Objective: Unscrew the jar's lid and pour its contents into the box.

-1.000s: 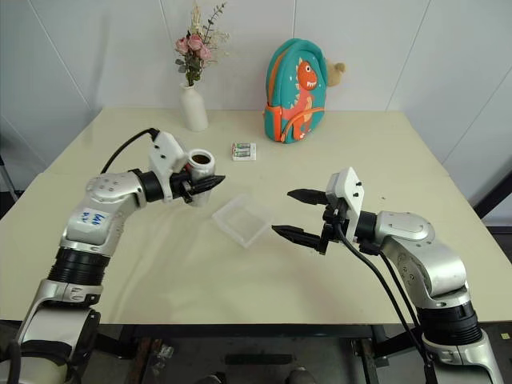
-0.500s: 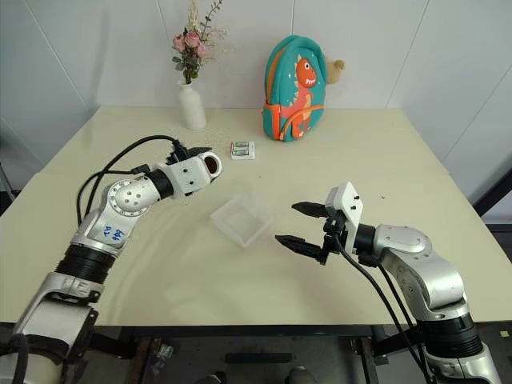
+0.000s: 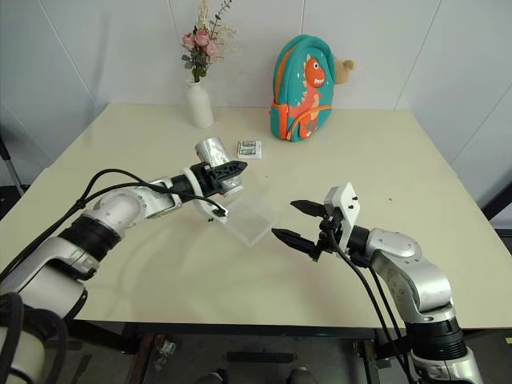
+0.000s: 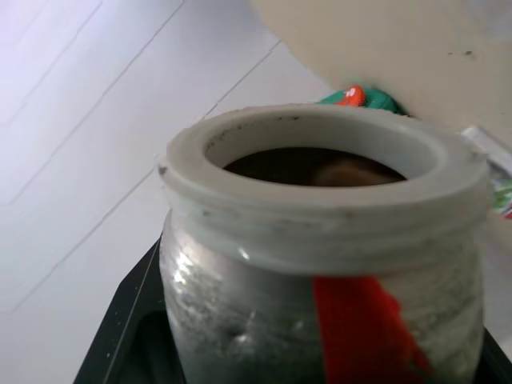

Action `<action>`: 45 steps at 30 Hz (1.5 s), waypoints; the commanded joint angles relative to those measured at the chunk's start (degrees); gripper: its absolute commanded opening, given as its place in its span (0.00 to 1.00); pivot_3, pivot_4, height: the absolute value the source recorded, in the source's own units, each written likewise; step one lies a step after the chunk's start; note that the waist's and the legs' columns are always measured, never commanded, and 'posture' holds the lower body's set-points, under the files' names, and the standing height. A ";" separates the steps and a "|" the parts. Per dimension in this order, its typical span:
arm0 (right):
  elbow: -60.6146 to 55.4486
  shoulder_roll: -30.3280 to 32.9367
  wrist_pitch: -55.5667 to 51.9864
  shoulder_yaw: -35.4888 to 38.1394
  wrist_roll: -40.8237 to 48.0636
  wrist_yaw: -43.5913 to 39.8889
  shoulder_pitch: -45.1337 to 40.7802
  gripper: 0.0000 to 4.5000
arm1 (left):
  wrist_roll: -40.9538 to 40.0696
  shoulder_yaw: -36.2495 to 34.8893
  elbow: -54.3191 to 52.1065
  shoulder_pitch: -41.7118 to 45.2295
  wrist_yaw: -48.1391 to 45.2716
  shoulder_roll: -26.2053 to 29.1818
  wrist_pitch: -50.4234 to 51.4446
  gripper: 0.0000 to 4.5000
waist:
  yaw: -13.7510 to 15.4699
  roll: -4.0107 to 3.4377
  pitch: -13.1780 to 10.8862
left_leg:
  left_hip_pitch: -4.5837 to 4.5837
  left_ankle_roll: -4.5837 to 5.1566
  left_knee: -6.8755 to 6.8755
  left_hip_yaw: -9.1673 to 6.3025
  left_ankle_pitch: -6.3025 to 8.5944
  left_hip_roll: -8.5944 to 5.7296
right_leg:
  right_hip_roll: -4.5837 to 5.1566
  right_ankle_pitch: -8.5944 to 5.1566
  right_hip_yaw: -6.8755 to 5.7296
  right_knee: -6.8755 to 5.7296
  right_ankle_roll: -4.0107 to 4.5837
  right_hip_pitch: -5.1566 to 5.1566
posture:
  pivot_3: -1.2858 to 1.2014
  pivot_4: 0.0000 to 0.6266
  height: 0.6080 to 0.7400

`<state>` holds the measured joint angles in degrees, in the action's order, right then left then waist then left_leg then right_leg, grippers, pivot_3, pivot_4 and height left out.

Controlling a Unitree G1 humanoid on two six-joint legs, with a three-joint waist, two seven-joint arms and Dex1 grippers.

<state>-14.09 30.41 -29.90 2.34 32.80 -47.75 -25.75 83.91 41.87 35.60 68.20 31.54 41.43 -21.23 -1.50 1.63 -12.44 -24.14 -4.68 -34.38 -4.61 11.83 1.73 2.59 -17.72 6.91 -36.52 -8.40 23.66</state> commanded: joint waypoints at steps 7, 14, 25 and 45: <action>0.06 -3.26 1.19 0.56 0.44 1.23 -0.07 0.99 | 4.06 2.30 -0.74 3.62 0.28 0.22 3.44 0.50 | -0.25 0.00 0.00 | 0.05 0.00 0.07 0.01 0.00 0.01 | -0.01 -0.01 0.01 -0.10 -0.01 0.04 | 0.52 0.24 1.00; 2.06 -3.38 2.28 0.48 -0.33 0.54 -0.68 0.99 | -4.50 -2.62 -5.38 -0.68 -4.12 2.63 -0.64 0.50 | -0.14 0.00 0.00 | 0.04 -0.01 0.04 0.01 -0.01 0.01 | 0.00 -0.01 0.01 -0.15 -0.01 0.04 | 0.52 0.24 1.00; 1.55 -1.09 1.89 0.56 -0.83 -1.28 0.39 0.99 | -71.98 -41.68 -2.99 -11.39 -49.69 -9.85 29.03 0.50 | -0.17 -0.01 0.01 | 0.07 0.04 -0.53 0.01 -0.04 0.01 | -0.01 -0.03 -0.04 -0.69 0.06 -0.01 | 0.52 0.24 1.00; 0.99 3.20 2.28 0.20 -2.08 -5.36 -2.07 0.99 | -89.14 -63.15 23.65 -15.22 -45.36 -5.76 17.76 0.50 | -1.27 0.02 0.02 | 0.21 0.05 -0.75 -0.20 -0.08 0.00 | -0.01 -0.01 -0.17 -0.92 0.06 -0.17 | 0.52 0.24 1.00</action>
<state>-11.11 32.94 -27.71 1.89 30.21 -53.08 -26.91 -4.83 -21.40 59.85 52.64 -13.90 34.54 -0.42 -2.77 1.65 -12.42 -23.94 -4.63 -35.13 -4.82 11.74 1.73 2.57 -17.73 6.73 -37.43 -8.35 23.49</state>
